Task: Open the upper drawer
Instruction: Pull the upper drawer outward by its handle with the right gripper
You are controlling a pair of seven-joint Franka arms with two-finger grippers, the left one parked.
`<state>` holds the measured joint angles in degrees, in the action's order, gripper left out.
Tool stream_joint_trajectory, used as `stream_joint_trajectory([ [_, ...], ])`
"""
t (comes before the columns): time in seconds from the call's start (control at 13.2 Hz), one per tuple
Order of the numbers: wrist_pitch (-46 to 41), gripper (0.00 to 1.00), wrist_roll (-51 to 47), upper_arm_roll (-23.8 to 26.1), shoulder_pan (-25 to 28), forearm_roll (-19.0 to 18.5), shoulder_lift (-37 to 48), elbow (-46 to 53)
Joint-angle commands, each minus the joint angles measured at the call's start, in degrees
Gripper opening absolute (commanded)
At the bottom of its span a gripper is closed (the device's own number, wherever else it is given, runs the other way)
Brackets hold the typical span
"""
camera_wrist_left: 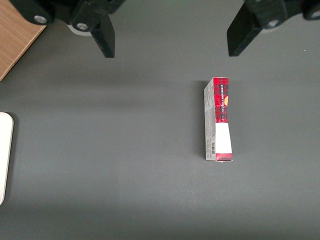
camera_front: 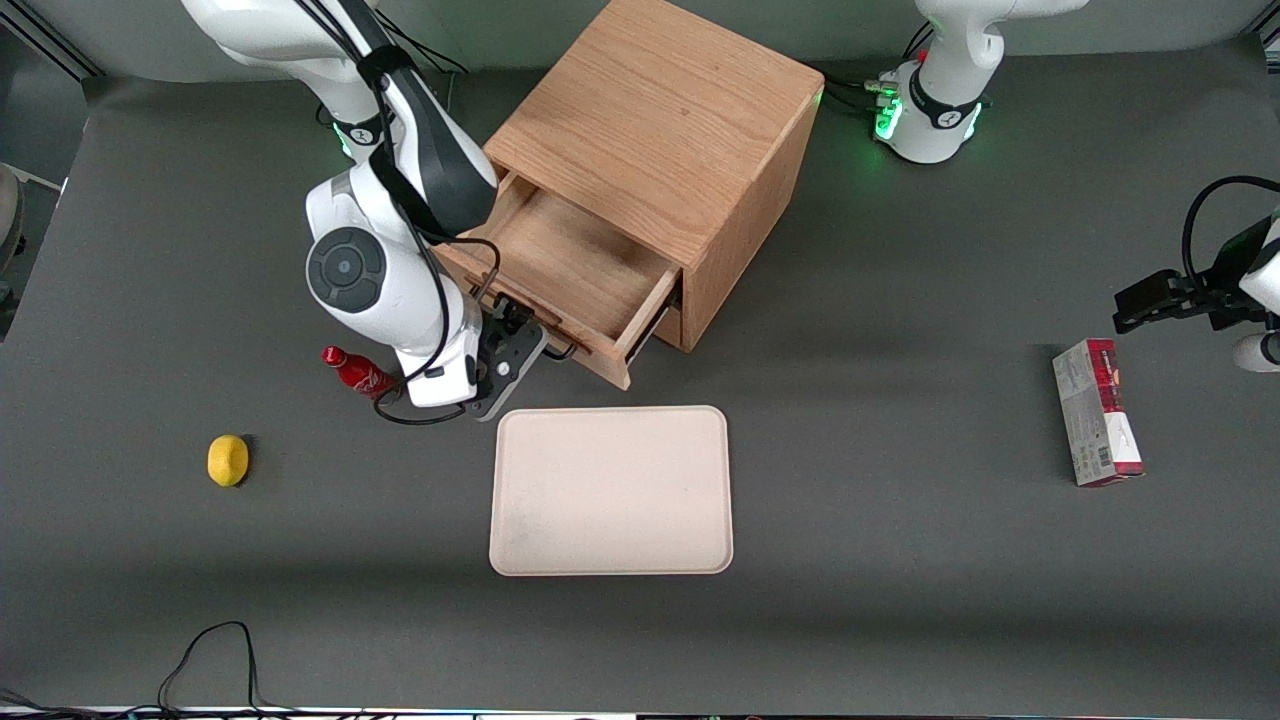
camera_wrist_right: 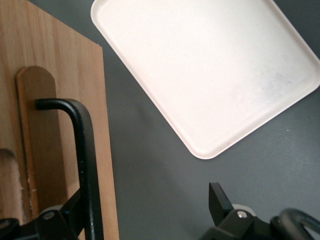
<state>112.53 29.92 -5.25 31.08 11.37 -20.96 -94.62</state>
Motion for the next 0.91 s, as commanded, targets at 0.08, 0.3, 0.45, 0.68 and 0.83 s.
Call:
stream_joint_trajectory([
  [0.08,-2.22,1.0,1.28,-0.2,-1.89,-1.26,-3.38,4.87],
  [0.3,-6.78,1.0,1.36,-0.2,-3.65,-3.02,-6.46,11.11],
  [0.45,-7.5,1.0,1.45,-0.2,-4.35,-3.11,-7.43,12.53],
  [0.68,-7.5,1.0,2.41,-0.11,-5.32,-4.07,-8.4,13.32],
  [0.83,-7.59,1.0,2.6,-0.2,-6.37,-4.07,-9.19,14.38],
])
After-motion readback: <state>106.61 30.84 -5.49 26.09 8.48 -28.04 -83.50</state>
